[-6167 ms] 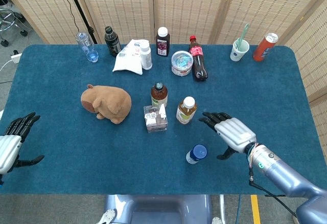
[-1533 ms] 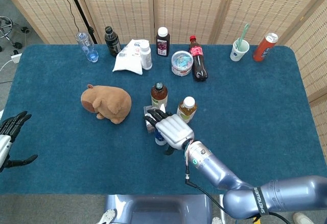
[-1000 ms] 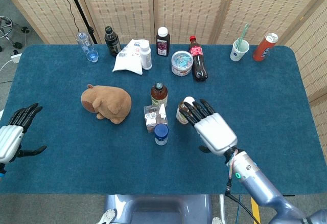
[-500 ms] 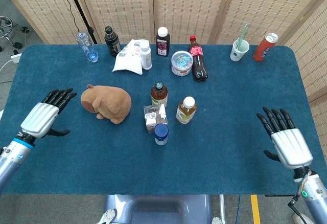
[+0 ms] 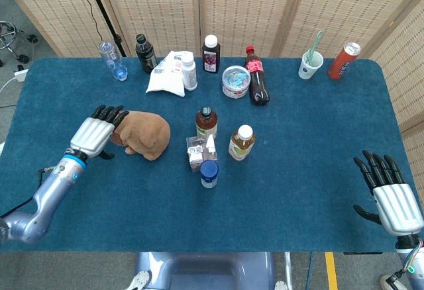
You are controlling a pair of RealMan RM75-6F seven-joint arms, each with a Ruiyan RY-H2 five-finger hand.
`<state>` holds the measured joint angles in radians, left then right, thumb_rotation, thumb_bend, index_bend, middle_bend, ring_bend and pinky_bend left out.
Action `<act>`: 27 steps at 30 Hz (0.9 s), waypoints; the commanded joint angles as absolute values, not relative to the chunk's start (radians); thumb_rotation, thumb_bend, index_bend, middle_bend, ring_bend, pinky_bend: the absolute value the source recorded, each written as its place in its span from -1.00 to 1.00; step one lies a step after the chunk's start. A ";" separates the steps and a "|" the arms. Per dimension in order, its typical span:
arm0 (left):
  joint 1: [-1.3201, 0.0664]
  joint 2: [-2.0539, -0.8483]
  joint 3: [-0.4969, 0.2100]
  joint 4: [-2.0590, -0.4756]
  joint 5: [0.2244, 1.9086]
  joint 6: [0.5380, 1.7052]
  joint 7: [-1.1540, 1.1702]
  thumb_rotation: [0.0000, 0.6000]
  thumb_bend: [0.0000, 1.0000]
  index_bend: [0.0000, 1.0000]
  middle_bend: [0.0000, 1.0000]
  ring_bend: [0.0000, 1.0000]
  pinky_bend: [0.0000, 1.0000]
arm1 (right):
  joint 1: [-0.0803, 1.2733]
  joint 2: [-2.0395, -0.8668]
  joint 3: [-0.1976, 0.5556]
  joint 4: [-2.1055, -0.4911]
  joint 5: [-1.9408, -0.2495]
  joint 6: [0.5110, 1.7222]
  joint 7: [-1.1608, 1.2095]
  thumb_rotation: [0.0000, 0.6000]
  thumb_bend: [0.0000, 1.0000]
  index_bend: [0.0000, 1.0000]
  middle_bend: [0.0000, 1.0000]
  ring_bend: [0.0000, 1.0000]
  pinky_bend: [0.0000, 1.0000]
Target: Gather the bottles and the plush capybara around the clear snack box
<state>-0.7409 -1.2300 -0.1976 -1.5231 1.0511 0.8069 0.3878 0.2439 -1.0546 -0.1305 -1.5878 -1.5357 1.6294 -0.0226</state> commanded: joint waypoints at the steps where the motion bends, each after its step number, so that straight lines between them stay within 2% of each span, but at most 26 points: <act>1: -0.805 -1.315 -0.217 -1.448 0.996 0.792 0.431 1.00 -0.97 -1.00 -1.00 -1.00 -1.00 | 0.235 -1.052 -0.120 -1.584 -1.544 1.627 -0.016 1.00 -1.00 -1.00 -1.00 -1.00 -1.00; 11: -0.909 -1.434 -0.201 -1.326 0.872 0.723 0.507 1.00 -0.97 -1.00 -1.00 -1.00 -0.99 | 0.212 -1.047 -0.086 -1.584 -1.560 1.605 0.001 1.00 -1.00 -1.00 -1.00 -1.00 -1.00; 12: -0.913 -1.441 -0.197 -1.321 0.860 0.722 0.513 1.00 -0.96 -1.00 -1.00 -1.00 -0.95 | 0.210 -1.046 -0.083 -1.584 -1.560 1.604 0.004 1.00 -1.00 -1.00 -1.00 -1.00 -1.00; 13: -0.917 -1.446 -0.194 -1.319 0.851 0.721 0.516 1.00 -0.94 -1.00 -1.00 -1.00 -0.81 | 0.207 -1.045 -0.080 -1.585 -1.562 1.603 0.007 1.00 -1.00 -1.00 -1.00 -1.00 -1.00; 15: -0.921 -1.452 -0.188 -1.317 0.848 0.722 0.513 1.00 -0.76 -0.81 -0.82 -0.78 -0.41 | 0.203 -1.043 -0.073 -1.585 -1.564 1.602 0.014 1.00 -1.00 -1.00 -1.00 -1.00 -1.00; 17: -0.920 -1.459 -0.186 -1.315 0.866 0.739 0.500 1.00 -0.46 -0.28 -0.30 -0.29 -0.05 | 0.199 -1.042 -0.066 -1.584 -1.566 1.601 0.020 1.00 -1.00 -1.00 -1.00 -1.00 -1.00; 19: -0.910 -1.465 -0.186 -1.316 0.911 0.766 0.467 1.00 -0.33 0.04 0.00 -0.05 0.06 | 0.194 -1.041 -0.059 -1.583 -1.567 1.597 0.027 1.00 -1.00 -1.00 -1.00 -1.00 -1.00; 20: -0.905 -1.466 -0.185 -1.318 0.940 0.780 0.447 1.00 -0.29 0.14 0.08 0.02 0.09 | 0.193 -1.041 -0.056 -1.583 -1.568 1.595 0.031 1.00 -1.00 -1.00 -1.00 -1.00 -1.00; 24: -0.873 -1.449 -0.173 -1.343 1.092 0.846 0.343 1.00 -0.27 0.23 0.14 0.04 0.10 | 0.186 -1.038 -0.045 -1.584 -1.573 1.591 0.040 1.00 -1.00 -1.00 -1.00 -1.00 -1.00; 27: -0.835 -1.428 -0.129 -1.357 1.272 0.939 0.251 1.00 -0.28 0.23 0.14 0.04 0.10 | 0.180 -1.036 -0.038 -1.587 -1.575 1.590 0.042 1.00 -1.00 -1.00 -1.00 -1.00 -1.00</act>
<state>-0.8779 -1.4495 -0.1690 -1.3363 1.1044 0.8426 0.3544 0.1815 -1.0371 -0.0393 -1.5864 -1.5745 1.5907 0.0405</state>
